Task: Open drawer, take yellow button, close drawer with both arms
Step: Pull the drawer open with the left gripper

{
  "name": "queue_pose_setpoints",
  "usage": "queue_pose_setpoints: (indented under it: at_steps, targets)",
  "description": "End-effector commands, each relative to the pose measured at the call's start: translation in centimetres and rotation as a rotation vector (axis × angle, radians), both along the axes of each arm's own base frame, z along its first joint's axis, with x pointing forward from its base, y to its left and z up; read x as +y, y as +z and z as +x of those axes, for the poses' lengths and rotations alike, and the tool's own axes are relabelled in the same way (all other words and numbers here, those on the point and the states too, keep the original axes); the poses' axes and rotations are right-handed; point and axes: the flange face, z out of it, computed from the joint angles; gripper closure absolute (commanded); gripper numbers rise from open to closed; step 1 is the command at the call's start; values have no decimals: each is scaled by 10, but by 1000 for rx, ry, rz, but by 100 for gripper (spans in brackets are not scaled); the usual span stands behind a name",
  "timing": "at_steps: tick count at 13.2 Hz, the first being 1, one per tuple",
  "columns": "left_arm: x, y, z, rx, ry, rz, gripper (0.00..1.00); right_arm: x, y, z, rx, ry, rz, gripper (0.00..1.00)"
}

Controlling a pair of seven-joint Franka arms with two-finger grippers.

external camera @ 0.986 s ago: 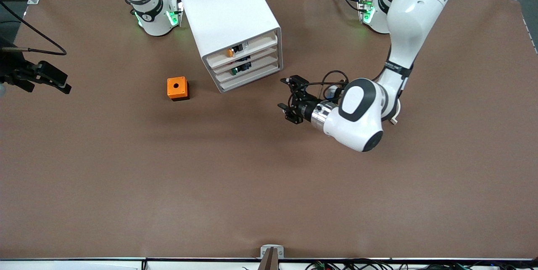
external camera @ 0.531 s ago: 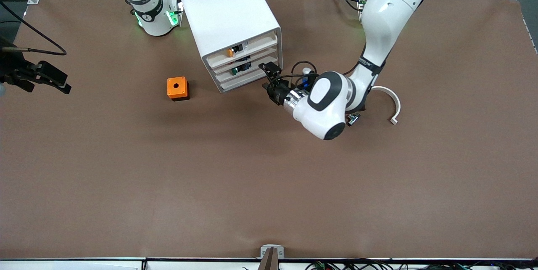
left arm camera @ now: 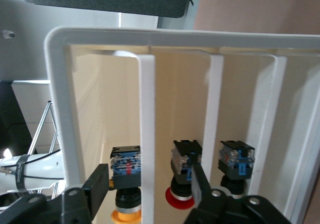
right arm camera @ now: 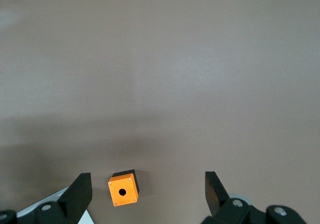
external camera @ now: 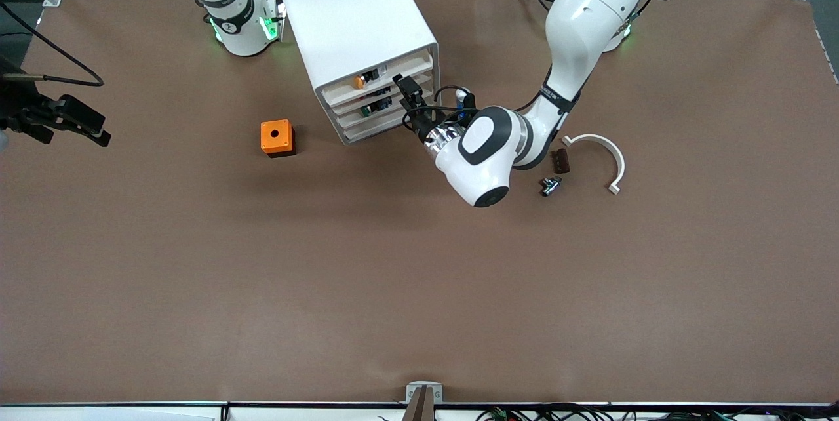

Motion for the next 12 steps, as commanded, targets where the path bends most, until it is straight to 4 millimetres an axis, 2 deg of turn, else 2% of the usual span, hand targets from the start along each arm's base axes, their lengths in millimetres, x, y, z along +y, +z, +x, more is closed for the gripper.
queue_pose_setpoints:
  at_steps: [1, 7, 11, 12]
  targets:
    - [-14, 4, -12, 41, -13, 1, 38, -1, 3, -4, -1, -11, 1, 0]
    - [-21, -6, -22, 56, -32, 12, 65, -1, 3, -4, 0, -11, 1, 0]
    - [-14, -12, -14, 49, -25, 18, 99, -1, 3, -4, 0, -11, 3, 0]
    - [-9, -12, -9, 40, -18, 20, 99, -1, 3, -4, 0, -11, 1, 0]
